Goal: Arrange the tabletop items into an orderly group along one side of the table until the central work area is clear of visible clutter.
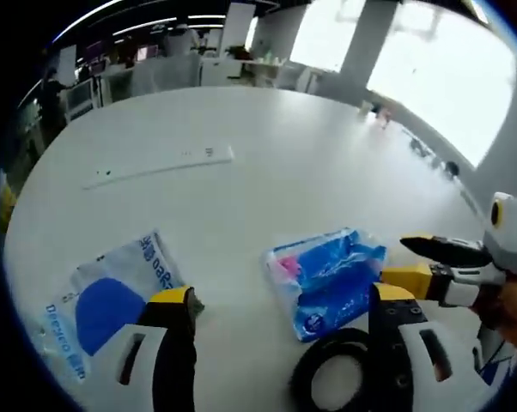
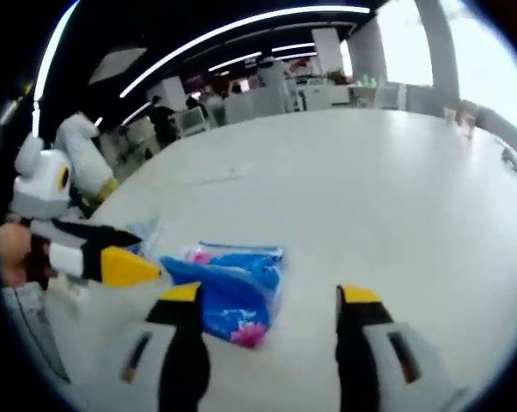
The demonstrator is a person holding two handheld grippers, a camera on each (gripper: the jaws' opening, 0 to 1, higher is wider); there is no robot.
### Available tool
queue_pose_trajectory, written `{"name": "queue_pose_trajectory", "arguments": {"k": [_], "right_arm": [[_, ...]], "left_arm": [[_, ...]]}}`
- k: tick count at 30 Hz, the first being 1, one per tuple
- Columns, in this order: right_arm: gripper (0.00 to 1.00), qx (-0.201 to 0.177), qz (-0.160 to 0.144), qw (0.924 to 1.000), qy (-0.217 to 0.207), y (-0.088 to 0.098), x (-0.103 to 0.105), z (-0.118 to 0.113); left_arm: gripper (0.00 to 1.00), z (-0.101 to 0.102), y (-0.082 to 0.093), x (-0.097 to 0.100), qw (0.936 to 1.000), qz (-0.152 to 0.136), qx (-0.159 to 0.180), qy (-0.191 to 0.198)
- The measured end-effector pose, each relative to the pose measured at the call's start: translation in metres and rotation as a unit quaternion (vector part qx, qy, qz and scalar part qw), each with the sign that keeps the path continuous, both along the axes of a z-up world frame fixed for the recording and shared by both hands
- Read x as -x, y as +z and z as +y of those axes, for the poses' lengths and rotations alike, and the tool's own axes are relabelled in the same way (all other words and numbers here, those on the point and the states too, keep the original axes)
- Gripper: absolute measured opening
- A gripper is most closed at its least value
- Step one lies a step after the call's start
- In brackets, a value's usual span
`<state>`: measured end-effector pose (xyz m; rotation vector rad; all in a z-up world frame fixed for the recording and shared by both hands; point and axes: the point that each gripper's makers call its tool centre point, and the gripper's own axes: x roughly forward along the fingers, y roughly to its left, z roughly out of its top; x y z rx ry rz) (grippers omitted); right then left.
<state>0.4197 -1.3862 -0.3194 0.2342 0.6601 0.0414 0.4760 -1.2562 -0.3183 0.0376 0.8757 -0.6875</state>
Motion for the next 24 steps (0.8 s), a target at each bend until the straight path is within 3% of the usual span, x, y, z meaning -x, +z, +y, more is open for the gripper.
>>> {"name": "queue_pose_trajectory", "arguments": {"k": [13,24], "right_arm": [[0.58,0.005,-0.002,1.0000,0.005,0.010,0.003,0.004],[0.56,0.006,-0.010,0.9997,0.021,0.020,-0.004,0.025]], "left_arm": [[0.74,0.011,0.011,0.001,1.0000,-0.005,0.002,0.001],[0.71,0.046,0.021,-0.003,0.9995,-0.008,0.003,0.032]]}}
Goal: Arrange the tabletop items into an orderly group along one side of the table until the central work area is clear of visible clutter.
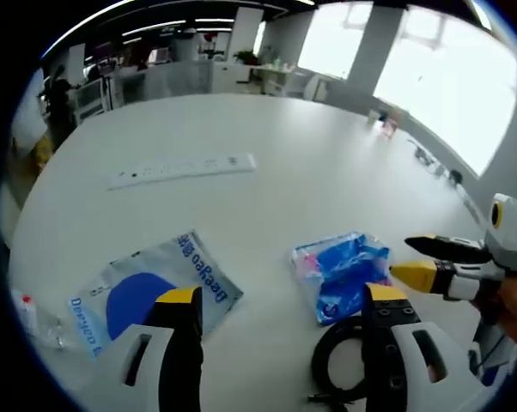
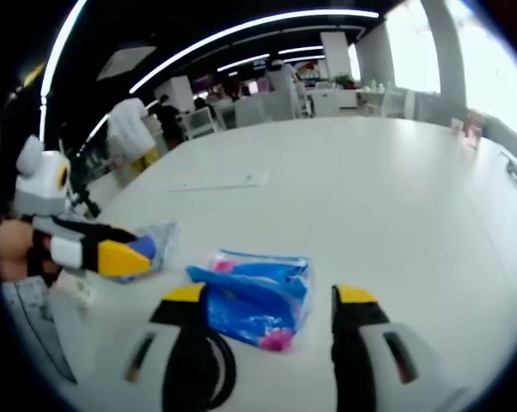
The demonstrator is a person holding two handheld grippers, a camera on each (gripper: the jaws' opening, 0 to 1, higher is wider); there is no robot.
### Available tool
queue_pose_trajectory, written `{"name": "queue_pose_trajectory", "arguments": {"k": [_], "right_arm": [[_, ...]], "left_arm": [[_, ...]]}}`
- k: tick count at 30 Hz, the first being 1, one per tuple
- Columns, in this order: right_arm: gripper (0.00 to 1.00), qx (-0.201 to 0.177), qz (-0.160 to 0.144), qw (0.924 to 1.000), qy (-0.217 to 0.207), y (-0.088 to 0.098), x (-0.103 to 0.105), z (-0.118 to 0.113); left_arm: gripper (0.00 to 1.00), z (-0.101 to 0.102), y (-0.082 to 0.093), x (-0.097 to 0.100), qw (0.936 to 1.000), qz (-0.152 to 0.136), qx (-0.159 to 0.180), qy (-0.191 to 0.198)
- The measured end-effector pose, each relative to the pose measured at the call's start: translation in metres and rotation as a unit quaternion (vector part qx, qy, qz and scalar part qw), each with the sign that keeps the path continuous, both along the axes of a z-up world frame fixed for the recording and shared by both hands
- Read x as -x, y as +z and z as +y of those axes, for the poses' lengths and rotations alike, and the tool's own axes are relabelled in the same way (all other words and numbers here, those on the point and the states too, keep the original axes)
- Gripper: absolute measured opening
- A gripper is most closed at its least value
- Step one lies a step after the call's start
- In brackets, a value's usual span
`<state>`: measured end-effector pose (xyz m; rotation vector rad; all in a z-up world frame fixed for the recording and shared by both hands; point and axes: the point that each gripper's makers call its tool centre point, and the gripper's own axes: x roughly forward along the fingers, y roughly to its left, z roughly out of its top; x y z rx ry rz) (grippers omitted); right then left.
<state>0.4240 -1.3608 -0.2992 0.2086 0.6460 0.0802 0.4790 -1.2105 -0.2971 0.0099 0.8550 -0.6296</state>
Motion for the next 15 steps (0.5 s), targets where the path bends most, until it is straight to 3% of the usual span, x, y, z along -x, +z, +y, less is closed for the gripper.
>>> {"name": "queue_pose_trajectory", "arguments": {"k": [15], "right_arm": [[0.55,0.001,-0.001,0.9990,0.045,0.007,-0.005,0.039]], "left_arm": [[0.69,0.052,0.011,0.002,0.9988,-0.005,0.001,0.048]]}}
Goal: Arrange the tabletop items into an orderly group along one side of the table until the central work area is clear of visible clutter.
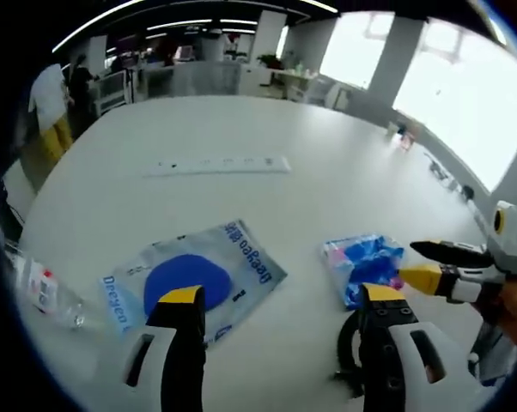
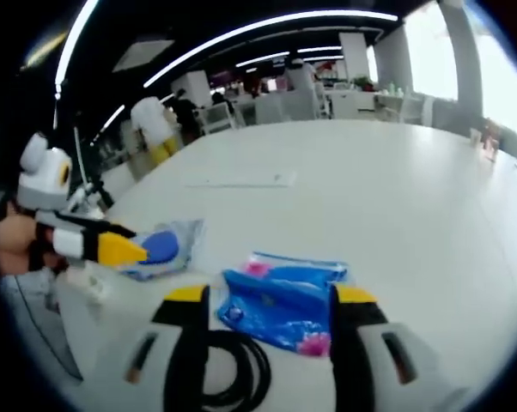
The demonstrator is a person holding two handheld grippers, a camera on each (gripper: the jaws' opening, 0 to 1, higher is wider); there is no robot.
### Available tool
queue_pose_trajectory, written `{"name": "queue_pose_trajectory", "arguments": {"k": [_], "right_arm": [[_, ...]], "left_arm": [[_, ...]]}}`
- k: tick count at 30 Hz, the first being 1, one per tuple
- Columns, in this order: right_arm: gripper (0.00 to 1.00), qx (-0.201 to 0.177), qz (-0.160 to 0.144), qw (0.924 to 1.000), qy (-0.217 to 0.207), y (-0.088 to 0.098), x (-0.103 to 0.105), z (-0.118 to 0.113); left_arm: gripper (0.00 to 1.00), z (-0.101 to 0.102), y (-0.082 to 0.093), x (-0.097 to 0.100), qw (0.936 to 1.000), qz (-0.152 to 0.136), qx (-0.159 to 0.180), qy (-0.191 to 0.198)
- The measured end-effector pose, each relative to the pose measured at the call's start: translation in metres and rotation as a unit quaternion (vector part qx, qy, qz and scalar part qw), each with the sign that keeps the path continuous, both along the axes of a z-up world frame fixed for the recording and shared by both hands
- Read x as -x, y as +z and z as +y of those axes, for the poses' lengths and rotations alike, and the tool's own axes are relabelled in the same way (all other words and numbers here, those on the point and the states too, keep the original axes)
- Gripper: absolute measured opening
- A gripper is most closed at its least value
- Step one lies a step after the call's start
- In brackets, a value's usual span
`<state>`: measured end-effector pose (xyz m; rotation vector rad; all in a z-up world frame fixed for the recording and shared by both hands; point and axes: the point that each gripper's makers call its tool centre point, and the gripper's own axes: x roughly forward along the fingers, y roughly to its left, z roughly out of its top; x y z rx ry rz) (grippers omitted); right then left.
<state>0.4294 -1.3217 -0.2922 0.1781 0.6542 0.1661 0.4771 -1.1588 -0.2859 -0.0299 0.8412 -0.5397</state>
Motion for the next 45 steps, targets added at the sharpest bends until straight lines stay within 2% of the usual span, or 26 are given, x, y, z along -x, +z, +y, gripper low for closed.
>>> {"name": "queue_pose_trajectory", "arguments": {"k": [7,16,22,31,35,45], "right_arm": [[0.55,0.004,-0.004,0.9998,0.018,0.007,-0.003,0.016],[0.54,0.011,-0.007,0.9990,0.043,0.016,-0.001,0.038],[0.55,0.014,-0.006,0.9984,0.054,0.019,0.013,0.047],[0.55,0.011,-0.007,0.9986,0.051,0.025,0.033,0.046],[0.55,0.008,0.000,0.9989,0.047,0.022,0.037,0.042],[0.54,0.009,0.005,0.9987,0.049,0.023,0.039,0.048]], "left_arm": [[0.69,0.023,0.007,0.003,0.9998,-0.006,0.002,0.018],[0.70,0.065,0.015,0.015,0.9994,-0.012,-0.008,0.031],[0.70,0.088,0.024,0.024,0.9991,-0.019,-0.005,0.037],[0.70,0.118,0.029,0.038,0.9989,-0.023,-0.002,0.042],[0.71,0.128,0.027,0.042,0.9986,-0.020,-0.001,0.049],[0.70,0.132,0.025,0.042,0.9983,-0.014,0.004,0.057]]}}
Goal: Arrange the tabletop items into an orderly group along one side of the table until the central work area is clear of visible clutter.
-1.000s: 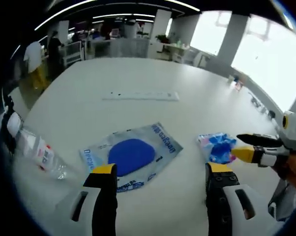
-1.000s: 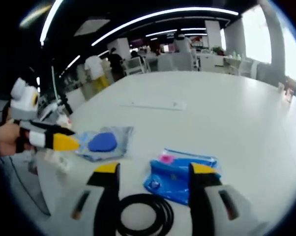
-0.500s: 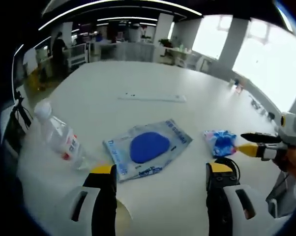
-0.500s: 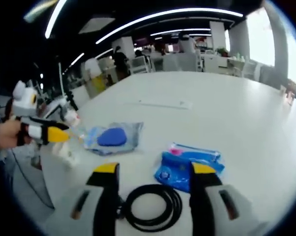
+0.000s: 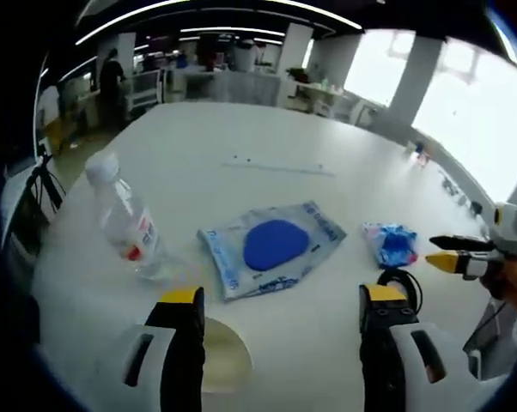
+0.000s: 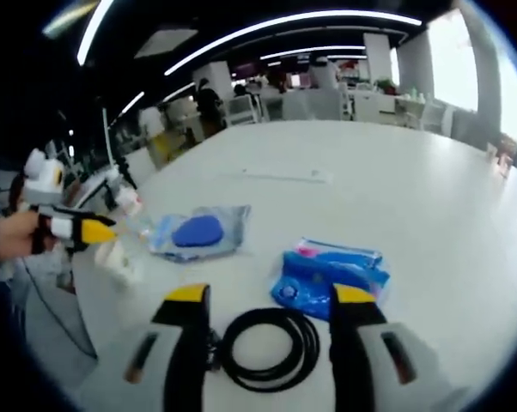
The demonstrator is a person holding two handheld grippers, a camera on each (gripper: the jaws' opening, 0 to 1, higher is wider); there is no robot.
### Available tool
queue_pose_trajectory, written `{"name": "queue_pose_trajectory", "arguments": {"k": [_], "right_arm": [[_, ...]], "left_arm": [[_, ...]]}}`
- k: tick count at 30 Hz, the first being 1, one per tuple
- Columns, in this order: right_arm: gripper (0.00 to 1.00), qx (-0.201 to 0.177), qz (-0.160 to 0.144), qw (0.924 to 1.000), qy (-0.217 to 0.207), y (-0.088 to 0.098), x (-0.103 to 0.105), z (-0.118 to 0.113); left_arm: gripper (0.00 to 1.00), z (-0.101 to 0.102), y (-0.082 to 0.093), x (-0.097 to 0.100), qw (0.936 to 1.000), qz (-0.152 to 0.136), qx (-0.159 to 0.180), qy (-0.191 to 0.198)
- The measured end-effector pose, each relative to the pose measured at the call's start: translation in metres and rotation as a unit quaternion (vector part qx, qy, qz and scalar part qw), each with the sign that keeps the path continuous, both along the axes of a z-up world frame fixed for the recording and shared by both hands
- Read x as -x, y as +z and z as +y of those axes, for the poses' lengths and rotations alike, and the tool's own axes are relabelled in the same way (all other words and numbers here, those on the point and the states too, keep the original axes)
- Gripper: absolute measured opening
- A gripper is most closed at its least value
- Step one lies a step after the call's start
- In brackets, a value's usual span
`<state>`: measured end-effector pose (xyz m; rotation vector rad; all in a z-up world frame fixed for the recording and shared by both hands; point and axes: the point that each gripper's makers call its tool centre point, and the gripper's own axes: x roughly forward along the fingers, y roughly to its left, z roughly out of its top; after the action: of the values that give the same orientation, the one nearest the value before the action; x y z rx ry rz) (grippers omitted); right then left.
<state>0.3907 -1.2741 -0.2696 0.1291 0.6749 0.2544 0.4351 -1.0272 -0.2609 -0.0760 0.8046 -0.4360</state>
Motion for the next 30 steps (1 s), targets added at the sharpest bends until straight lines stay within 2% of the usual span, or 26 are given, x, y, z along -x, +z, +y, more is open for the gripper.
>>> {"name": "queue_pose_trajectory", "arguments": {"k": [7,13,18,24,30], "right_arm": [[0.53,0.001,0.002,1.0000,0.005,0.001,-0.005,0.004],[0.52,0.000,0.003,0.9999,0.013,0.001,-0.020,0.011],[0.52,0.001,0.004,0.9996,0.028,-0.002,-0.035,0.020],[0.50,0.005,0.010,0.9989,0.045,-0.008,-0.052,0.034],[0.49,0.010,0.016,0.9978,0.063,-0.017,-0.070,0.048]], "left_arm": [[0.69,0.001,0.000,-0.003,0.9999,0.007,0.008,0.010],[0.66,0.003,-0.001,-0.011,0.9997,0.016,0.011,0.012],[0.65,0.006,-0.008,-0.019,0.9995,0.028,0.008,0.014],[0.63,0.002,-0.018,-0.031,0.9982,0.053,0.025,0.015],[0.63,0.001,-0.032,-0.045,0.9970,0.075,0.018,0.010]]}}
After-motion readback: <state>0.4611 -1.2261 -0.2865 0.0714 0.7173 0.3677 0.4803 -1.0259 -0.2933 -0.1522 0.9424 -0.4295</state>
